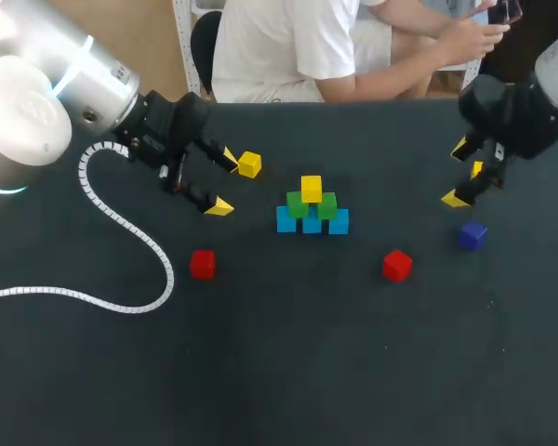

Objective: Place the blue cubes, place green cubes on the blue cubes, place the yellow cubes on the green cubes, then place the red cubes on the yellow cubes, and place purple cube on the red cubes.

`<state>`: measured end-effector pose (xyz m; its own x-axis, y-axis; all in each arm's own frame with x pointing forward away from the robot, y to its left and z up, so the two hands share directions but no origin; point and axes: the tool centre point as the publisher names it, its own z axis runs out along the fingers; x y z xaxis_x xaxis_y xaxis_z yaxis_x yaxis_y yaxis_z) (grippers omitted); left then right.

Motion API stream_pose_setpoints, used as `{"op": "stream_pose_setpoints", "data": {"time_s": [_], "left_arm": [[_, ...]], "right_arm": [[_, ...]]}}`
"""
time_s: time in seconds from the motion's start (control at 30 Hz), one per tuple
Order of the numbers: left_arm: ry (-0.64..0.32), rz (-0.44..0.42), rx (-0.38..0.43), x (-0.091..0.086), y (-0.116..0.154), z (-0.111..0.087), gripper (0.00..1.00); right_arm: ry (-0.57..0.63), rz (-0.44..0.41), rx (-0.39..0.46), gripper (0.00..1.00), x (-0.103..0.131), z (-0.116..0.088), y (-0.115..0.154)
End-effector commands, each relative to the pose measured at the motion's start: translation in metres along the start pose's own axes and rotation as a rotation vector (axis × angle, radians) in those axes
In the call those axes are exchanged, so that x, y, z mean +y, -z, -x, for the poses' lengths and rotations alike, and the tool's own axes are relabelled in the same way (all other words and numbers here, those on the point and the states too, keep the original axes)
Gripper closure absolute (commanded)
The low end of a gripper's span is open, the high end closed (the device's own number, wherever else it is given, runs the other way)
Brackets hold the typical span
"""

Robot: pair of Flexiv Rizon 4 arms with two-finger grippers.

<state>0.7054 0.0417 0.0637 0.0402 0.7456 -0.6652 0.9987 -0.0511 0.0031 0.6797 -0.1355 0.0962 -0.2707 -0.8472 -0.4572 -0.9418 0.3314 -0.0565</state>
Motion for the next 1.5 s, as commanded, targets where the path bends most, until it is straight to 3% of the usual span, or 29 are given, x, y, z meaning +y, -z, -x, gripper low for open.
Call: {"op": "stream_pose_setpoints", "data": {"time_s": [0.03,0.47,0.67,0.97,1.2,1.5], "left_arm": [[0.0,-0.004,0.003,0.001,0.0,0.0,0.0],[0.0,-0.004,0.003,0.001,0.0,0.0,0.0],[0.0,-0.004,0.003,0.001,0.0,0.0,0.0],[0.0,-0.004,0.003,0.001,0.0,0.0,0.0],[0.0,-0.004,0.003,0.001,0.0,0.0,0.0],[0.0,-0.004,0.003,0.001,0.0,0.0,0.0]], "right_arm": [[0.0,-0.003,0.0,0.0,0.001,0.0,0.0],[-0.006,-0.014,0.005,0.0,-0.003,-0.002,0.002],[-0.09,-0.095,0.039,0.0,-0.03,-0.03,0.02],[-0.153,-0.103,-0.017,0.0,-0.066,-0.076,0.038],[-0.034,-0.08,-0.064,0.0,-0.087,-0.095,0.026],[0.089,-0.007,-0.101,0.0,-0.094,-0.095,-0.009]]}}
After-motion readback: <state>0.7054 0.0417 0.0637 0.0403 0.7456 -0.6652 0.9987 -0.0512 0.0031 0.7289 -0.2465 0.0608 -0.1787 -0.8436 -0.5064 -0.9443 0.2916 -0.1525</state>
